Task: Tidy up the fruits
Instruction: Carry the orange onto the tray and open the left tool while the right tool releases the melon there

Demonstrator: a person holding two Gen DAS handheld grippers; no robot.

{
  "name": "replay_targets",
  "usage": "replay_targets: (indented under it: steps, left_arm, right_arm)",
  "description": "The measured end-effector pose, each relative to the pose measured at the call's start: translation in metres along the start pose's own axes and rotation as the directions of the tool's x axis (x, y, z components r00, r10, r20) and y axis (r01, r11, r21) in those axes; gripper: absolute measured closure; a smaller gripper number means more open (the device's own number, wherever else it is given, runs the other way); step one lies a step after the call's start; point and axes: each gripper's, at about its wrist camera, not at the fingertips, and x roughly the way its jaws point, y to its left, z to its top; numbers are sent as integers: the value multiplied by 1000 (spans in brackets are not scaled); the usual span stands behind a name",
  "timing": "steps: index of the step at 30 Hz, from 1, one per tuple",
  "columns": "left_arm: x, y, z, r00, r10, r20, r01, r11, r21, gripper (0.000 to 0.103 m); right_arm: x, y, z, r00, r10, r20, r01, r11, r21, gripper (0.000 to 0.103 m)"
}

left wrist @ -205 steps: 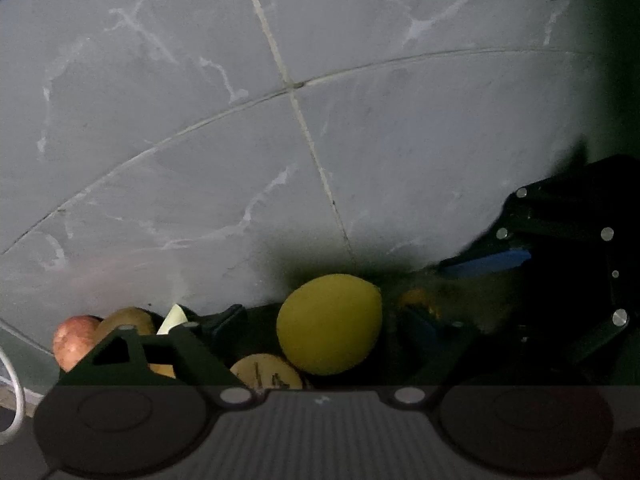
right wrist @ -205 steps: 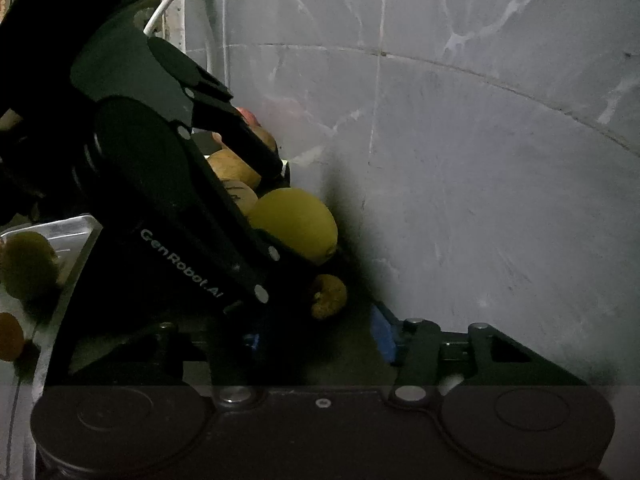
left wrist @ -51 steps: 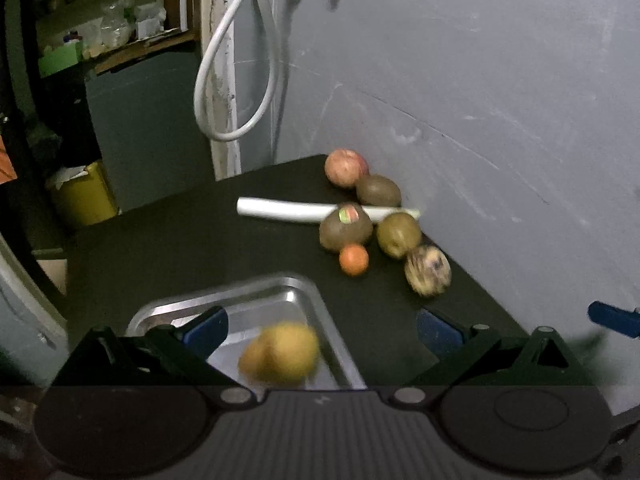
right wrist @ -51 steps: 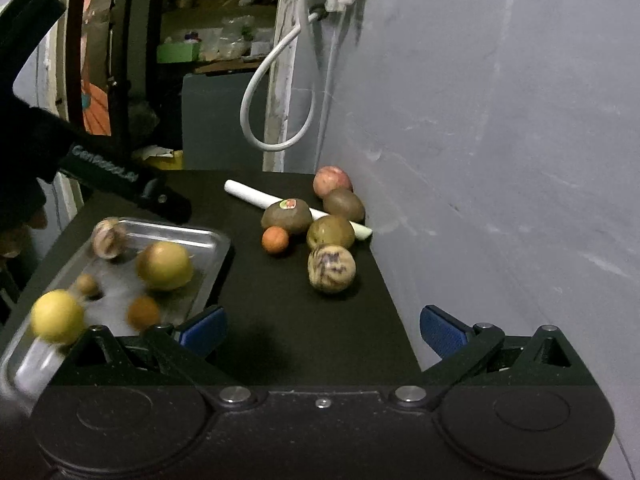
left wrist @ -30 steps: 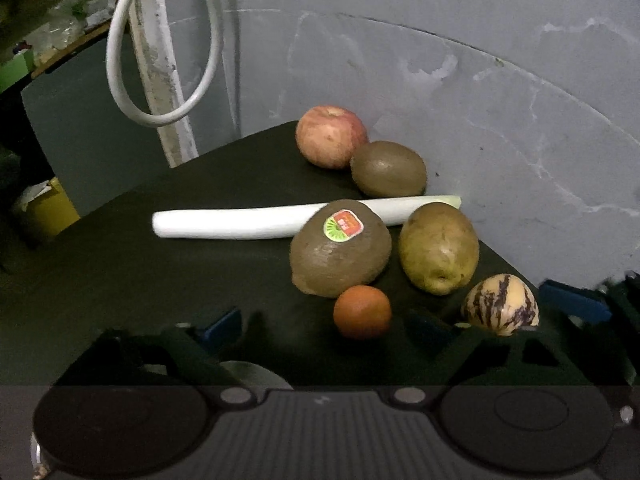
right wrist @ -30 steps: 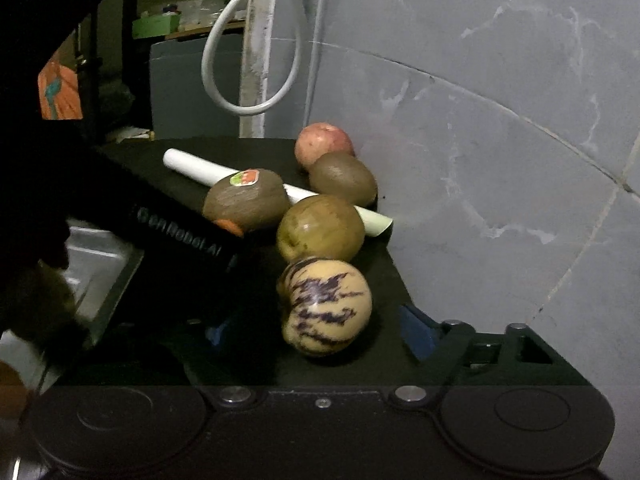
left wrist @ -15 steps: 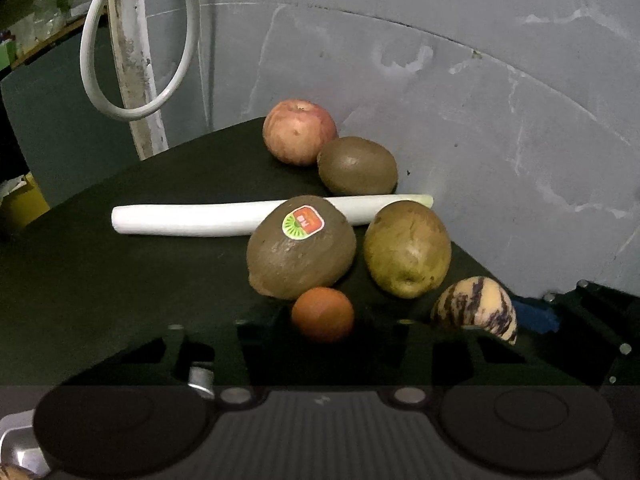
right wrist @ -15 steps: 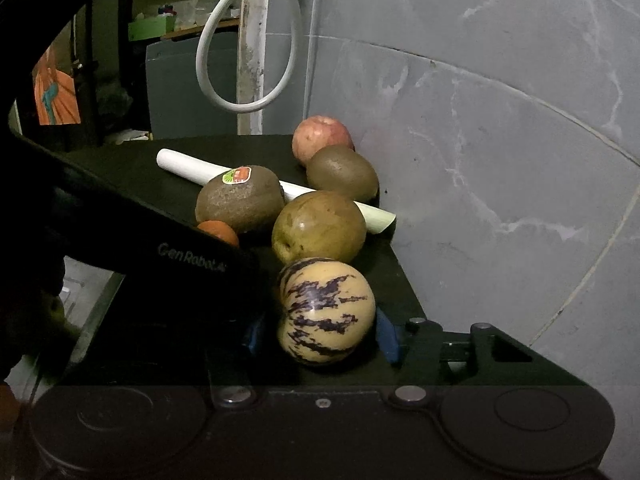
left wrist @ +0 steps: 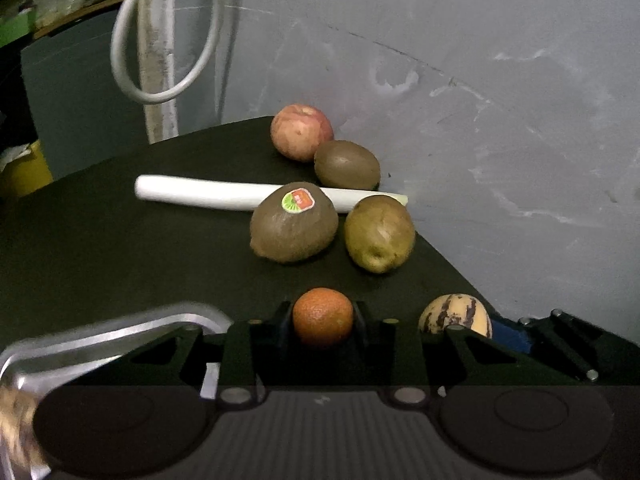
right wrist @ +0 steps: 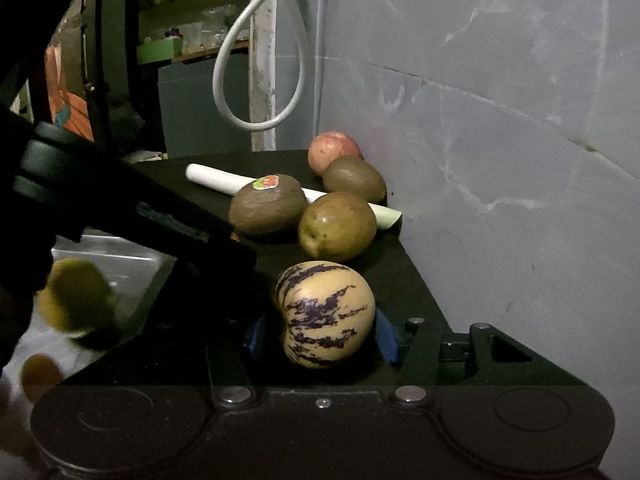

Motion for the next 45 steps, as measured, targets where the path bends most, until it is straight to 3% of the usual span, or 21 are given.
replay_targets:
  steps: [9,18,24,33,38,45]
  left_arm:
    - [-80,6,-47,999,15,47,-10,995,-102,69]
    - [-156,3,-111,998,47,41,-39,984,-176,69]
    - [-188,13,-152,995,101,-2,-98,968,-233,69]
    - [-203,42,-196,978,200,-55,-207,918,-338,69]
    - [-202,53,-202,970,232,-67,-239,892,-383,69]
    - [-190,57,-196,970,234,-69,-242,885,-397,69]
  right_arm:
    - [-62,25,-17,999,36,8,-36,999,-26,49]
    - [-127,63,-44,994,105,-3,-105,991,-77,49]
    - [-154,92,-62,985,167,-37,-170,980,-104,49]
    - [-157,130,-72,970,229,-81,-240,957,-162,49]
    - [-147,143,-70,965,247,-89,-259,947,-188,49]
    - [-128,147,-72,958,256,-126,-278,939,-202,49]
